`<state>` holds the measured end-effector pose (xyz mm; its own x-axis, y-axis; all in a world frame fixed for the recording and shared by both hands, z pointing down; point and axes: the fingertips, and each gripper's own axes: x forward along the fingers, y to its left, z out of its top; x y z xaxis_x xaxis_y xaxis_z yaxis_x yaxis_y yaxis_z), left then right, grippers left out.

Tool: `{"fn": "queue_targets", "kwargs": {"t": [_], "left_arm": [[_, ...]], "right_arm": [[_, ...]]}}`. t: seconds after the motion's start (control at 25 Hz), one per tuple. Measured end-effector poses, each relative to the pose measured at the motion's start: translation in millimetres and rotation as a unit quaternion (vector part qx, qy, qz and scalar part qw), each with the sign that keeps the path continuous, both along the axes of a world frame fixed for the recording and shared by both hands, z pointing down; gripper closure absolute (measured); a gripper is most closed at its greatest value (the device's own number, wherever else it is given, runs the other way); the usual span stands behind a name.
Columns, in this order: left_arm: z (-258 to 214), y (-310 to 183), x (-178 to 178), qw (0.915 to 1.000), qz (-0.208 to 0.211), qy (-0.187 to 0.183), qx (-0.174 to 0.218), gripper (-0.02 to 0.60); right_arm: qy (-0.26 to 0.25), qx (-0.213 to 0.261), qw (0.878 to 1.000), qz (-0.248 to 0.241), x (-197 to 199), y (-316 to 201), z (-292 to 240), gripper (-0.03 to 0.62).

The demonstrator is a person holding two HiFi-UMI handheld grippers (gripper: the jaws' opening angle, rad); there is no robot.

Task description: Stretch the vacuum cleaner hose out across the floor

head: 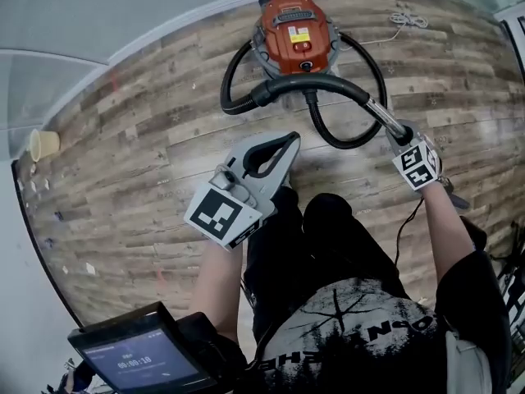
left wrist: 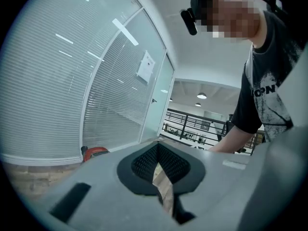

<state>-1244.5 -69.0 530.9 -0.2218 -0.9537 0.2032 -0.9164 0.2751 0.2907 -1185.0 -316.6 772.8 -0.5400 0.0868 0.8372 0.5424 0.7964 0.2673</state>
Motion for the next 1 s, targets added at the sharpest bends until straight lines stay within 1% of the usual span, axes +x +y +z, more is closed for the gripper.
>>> {"fn": "queue_targets", "kwargs": {"t": [0.12,0.24,0.28,0.4,0.6,0.76,0.92,1.0], "left_arm": [[-46.9,10.1,-5.0,0.9999,-0.004,0.011,0.002,0.581],[-93.9,24.8,-15.4,0.9998,-0.012,0.008,0.014,0.581],[-104.1,31.6,-16.8,0.9998,-0.011,0.013,0.009,0.581],[-122.8,49.7,-27.0,0.9993,-0.003,0.036,-0.007,0.581],[-148.0,76.3,-75.4,0.9982,-0.003,0.059,0.001,0.581],[-159.6,94.0,-104.1,0.9980,-0.009,0.063,-0.004,0.581],[-164.7,100.5,-134.8,0.9961,-0.033,0.081,-0.005,0.581],[-168.3,96.0,-147.8,0.9952,-0.040,0.089,-0.009,0.581]], "right_arm": [[-0.010,0.025,1.000,0.002,-21.5,-5.0,-57.2,0.513],[-0.012,0.024,0.999,0.028,-46.3,-3.0,-105.9,0.513],[-0.011,0.023,0.999,0.037,-53.2,0.4,-119.4,0.511],[-0.007,0.029,0.998,0.054,-74.7,8.6,-150.7,0.511],[0.005,0.040,0.998,0.058,-132.1,28.0,-175.2,0.511],[0.020,0.018,0.997,0.069,-176.3,53.9,-175.5,0.511],[0.042,-0.050,0.993,0.102,-219.5,72.5,-165.3,0.511],[0.033,-0.075,0.990,0.117,-242.7,72.7,-170.5,0.511]]}}
